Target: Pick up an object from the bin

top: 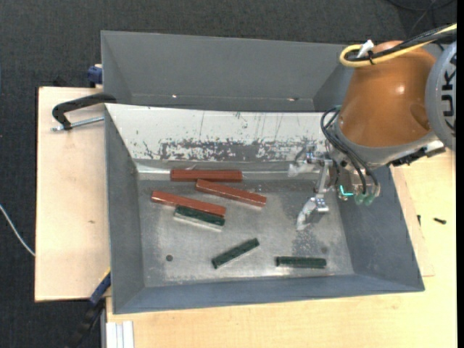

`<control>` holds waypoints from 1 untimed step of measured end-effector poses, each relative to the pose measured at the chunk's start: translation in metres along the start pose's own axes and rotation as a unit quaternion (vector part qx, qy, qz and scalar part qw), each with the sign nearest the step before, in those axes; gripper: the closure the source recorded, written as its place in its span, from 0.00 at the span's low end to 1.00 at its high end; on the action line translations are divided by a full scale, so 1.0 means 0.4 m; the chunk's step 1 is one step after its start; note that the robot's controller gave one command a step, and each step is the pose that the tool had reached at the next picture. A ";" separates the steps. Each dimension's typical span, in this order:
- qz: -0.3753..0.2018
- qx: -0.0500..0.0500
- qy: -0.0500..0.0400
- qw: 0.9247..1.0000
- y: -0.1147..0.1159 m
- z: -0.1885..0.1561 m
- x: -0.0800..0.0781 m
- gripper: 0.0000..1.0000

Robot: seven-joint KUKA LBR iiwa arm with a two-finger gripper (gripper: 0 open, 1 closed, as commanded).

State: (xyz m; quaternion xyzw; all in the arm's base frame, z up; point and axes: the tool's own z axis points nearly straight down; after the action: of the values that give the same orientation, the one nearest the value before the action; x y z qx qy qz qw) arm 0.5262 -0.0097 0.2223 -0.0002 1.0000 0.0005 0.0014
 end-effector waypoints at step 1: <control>0.004 0.000 -0.003 1.000 0.050 0.125 0.031 0.00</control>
Offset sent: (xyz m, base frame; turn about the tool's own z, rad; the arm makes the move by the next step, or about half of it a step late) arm -0.0135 0.0604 -0.1486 -0.0351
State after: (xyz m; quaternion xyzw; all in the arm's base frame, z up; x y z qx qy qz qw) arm 0.5140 0.0106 0.1724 0.0040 1.0000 0.0004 0.0046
